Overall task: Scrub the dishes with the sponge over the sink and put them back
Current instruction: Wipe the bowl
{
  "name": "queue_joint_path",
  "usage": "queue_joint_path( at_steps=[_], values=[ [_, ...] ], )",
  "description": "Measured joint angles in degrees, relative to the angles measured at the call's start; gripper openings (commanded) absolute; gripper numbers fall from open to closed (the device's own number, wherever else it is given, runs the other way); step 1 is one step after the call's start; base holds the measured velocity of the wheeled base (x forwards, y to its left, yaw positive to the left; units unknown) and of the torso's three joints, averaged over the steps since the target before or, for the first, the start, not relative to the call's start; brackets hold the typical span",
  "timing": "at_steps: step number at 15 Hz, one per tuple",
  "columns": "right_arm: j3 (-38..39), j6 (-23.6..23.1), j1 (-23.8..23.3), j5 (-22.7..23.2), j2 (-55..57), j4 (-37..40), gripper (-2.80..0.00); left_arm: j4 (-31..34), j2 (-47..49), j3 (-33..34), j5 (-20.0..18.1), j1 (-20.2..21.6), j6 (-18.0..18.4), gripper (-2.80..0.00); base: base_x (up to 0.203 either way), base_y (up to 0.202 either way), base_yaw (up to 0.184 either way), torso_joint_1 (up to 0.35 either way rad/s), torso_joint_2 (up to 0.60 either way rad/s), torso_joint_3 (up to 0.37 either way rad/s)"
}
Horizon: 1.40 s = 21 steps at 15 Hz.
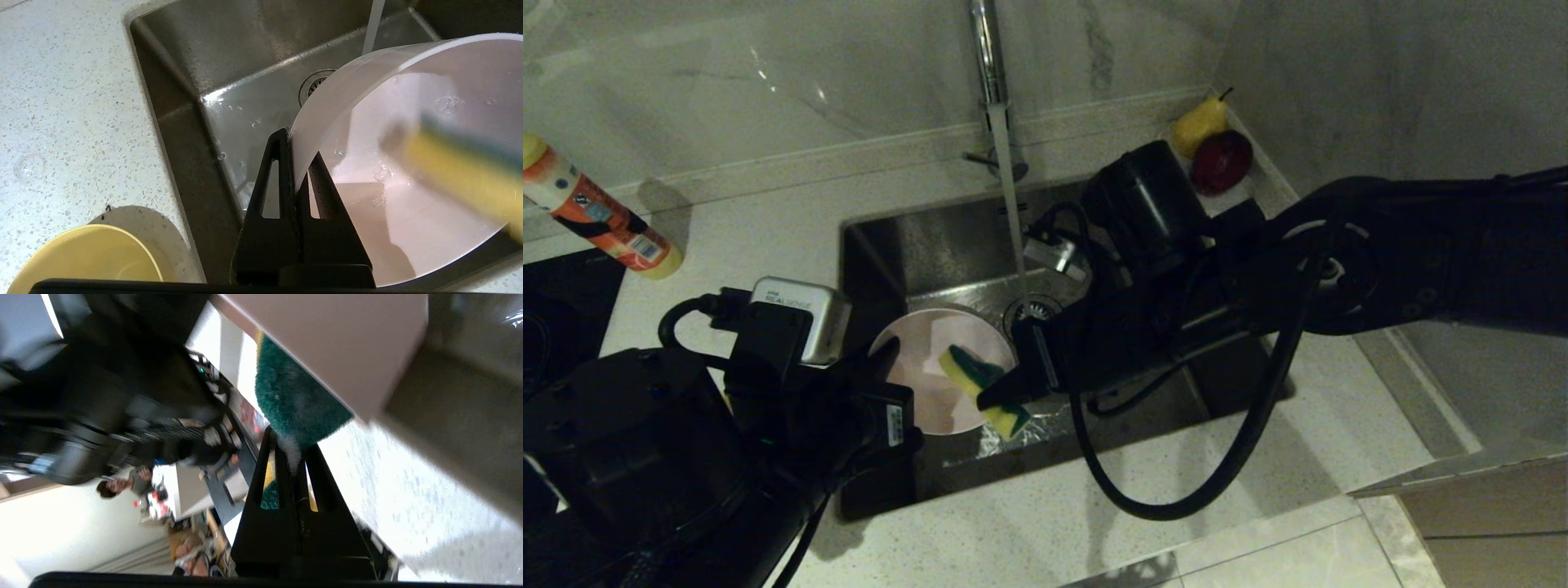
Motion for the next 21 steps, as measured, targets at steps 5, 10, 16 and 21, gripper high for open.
queue_joint_path(
  at_steps=[5,10,16,21],
  values=[
    [-4.08,0.07,-0.15,-0.09,-0.30,0.02,-2.80,0.05,-0.52,0.30,-0.05,-0.05,0.18,-2.80,0.000,0.000,0.000,0.000,0.00,0.000],
    [-4.35,0.10,2.35,-0.20,-0.02,0.09,-2.80,0.03,-0.71,0.07,0.15,0.00,0.18,-2.80,0.000,0.000,0.000,0.000,0.00,0.000],
    [-4.01,0.11,3.58,-1.07,3.43,0.14,-2.80,0.05,-1.52,-0.17,0.03,0.30,-1.42,-2.80,0.000,0.000,0.000,0.000,0.00,0.000],
    [-3.49,0.21,3.01,-1.29,3.07,1.10,-2.80,0.11,-1.57,-0.18,-0.31,1.91,-3.52,-2.80,0.000,0.000,0.000,0.000,0.00,0.000]
  ],
)
